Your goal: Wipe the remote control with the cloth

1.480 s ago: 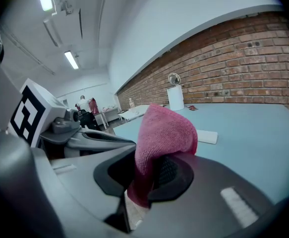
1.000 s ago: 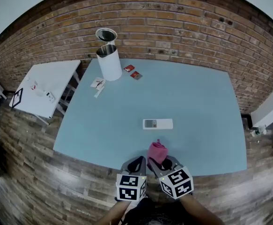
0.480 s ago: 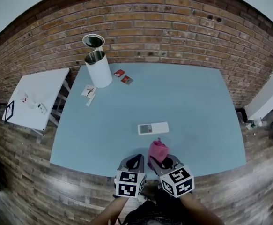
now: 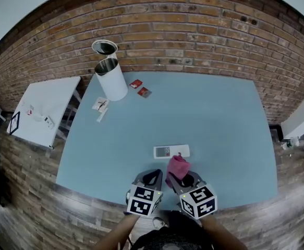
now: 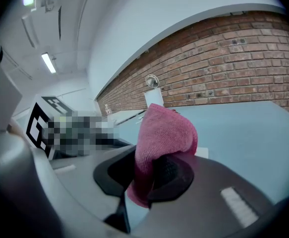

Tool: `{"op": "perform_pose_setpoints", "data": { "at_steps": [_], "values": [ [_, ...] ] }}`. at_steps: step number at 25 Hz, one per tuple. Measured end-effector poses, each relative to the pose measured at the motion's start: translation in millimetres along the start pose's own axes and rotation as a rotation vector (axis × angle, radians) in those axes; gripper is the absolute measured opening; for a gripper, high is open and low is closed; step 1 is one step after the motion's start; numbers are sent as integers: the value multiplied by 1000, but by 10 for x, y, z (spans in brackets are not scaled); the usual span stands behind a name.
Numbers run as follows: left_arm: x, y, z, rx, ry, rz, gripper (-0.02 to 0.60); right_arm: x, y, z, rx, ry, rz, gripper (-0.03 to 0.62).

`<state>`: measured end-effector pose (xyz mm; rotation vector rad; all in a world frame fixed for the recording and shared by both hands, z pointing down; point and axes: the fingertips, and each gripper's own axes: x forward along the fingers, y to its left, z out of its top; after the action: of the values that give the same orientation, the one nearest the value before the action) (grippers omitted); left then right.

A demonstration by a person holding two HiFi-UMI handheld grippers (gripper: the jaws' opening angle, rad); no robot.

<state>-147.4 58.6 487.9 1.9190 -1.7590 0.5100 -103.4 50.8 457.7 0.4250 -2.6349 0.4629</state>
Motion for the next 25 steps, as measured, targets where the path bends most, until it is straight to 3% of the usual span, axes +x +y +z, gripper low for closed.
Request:
{"op": "perform_pose_setpoints", "data": {
  "at_steps": [10, 12, 17, 25],
  "values": [
    [381, 150, 182, 108, 23, -30, -2, 228, -343, 198, 37, -15, 61, 64],
    [453, 196, 187, 148, 50, -40, 54, 266, -404, 217, 43, -14, 74, 64],
    [538, 319, 156, 229, 103, -66, 87, 351, -478, 209, 64, -10, 85, 64],
    [749, 420, 7, 466, 229, -214, 181, 483, -606, 212, 107, -2, 11, 64]
  ]
}}
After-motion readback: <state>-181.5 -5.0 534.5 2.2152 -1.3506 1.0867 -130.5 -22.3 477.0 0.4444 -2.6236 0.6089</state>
